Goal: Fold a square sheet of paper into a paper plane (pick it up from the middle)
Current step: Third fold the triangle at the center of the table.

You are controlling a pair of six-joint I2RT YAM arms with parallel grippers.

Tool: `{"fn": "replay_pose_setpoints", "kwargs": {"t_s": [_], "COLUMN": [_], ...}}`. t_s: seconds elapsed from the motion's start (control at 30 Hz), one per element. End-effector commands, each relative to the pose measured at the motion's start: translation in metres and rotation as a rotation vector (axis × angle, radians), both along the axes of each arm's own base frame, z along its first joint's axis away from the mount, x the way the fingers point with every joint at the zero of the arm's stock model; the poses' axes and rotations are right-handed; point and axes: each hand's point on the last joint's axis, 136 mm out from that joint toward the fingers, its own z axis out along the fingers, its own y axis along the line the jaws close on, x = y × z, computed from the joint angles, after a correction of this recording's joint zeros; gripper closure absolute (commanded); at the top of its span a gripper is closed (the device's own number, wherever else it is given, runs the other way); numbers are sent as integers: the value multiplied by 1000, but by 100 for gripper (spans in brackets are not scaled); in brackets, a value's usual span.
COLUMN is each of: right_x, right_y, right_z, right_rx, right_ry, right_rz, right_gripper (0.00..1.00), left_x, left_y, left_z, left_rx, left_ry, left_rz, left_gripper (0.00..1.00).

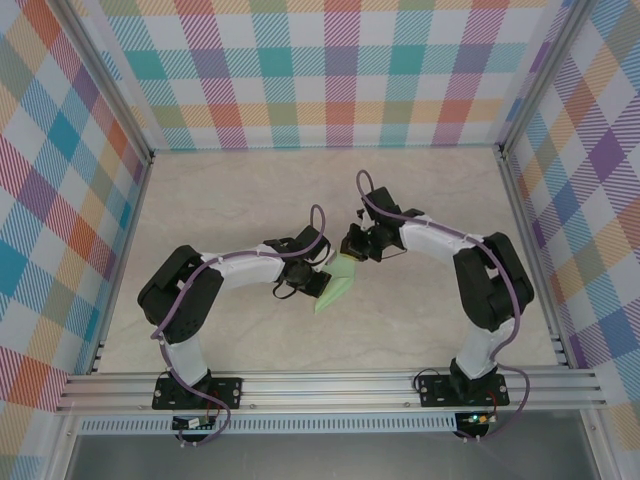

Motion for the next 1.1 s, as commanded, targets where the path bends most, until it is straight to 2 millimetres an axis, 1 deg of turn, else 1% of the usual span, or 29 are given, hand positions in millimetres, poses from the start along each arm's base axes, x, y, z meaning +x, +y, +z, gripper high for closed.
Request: {"fn": "replay_pose_setpoints", "kwargs": {"t_s": [0.0,0.1,0.23,0.4,0.63,0.73,0.93,1.0,1.07], "right_x": [-2,1,0,-3,-5,-7,-8,-7,-5], "right_y": [-6,0,-1,-3,-3,-4,-3,-1,0], "right_z": [-30,-41,-53,-59,-66,-69,-68,-62,-50], "right_rx": [-84,-80,-103,-117,-116,-115,-108,-91,-77], "right_ry": [72,95,118,130,146,151,151,140,115], "right_rz": [37,62,78,87,88,85,84,87,87], "right_gripper": [93,94,95,95,95,95,95,95,95], "left_x": [4,5,6,8,10,10,11,10,8], "left_y": [4,5,6,2,2,1,3,3,4], "left_z": [4,7,11,17,16,18,18,18,16], "left_rx": [-3,5,6,-12,-10,-16,-14,-18,-12], "left_ry": [-9,-16,-26,-31,-34,-37,-51,-48,-38], "left_rz": [14,14,13,10,18,20,31,30,29], "left_gripper": [96,96,96,96,95,95,95,95,96]}}
